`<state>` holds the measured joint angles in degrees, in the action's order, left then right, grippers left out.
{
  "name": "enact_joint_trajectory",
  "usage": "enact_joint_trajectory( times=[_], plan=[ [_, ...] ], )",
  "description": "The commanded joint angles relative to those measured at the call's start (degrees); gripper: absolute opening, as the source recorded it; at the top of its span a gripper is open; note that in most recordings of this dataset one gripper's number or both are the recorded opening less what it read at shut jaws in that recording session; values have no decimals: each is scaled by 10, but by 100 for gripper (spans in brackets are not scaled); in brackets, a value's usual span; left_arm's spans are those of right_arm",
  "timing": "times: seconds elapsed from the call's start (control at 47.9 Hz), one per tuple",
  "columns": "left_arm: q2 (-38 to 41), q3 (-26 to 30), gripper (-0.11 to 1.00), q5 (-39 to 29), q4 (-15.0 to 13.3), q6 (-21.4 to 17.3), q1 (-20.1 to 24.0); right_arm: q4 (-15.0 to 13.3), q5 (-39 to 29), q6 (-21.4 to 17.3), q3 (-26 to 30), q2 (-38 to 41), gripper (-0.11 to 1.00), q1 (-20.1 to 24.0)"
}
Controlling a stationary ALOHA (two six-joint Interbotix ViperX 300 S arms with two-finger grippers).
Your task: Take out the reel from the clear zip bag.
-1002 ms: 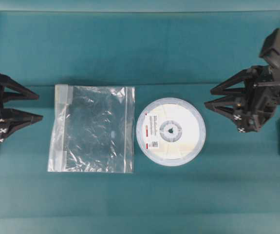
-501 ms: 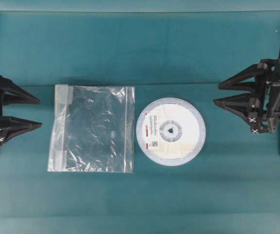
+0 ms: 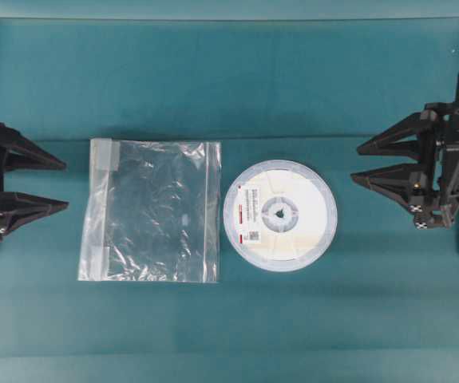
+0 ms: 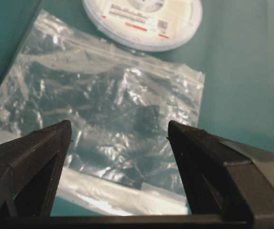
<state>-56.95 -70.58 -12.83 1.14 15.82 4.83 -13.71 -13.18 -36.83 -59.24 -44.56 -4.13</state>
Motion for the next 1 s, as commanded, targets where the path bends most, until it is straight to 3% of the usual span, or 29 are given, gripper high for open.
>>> enact_joint_trajectory(
  times=[0.0,0.981],
  plan=[
    [4,14,88,4,1,-1,-1,-1,2,8,3,2,77,2],
    [4,15,88,6,1,-2,-1,-2,2,7,3,3,77,8]
  ],
)
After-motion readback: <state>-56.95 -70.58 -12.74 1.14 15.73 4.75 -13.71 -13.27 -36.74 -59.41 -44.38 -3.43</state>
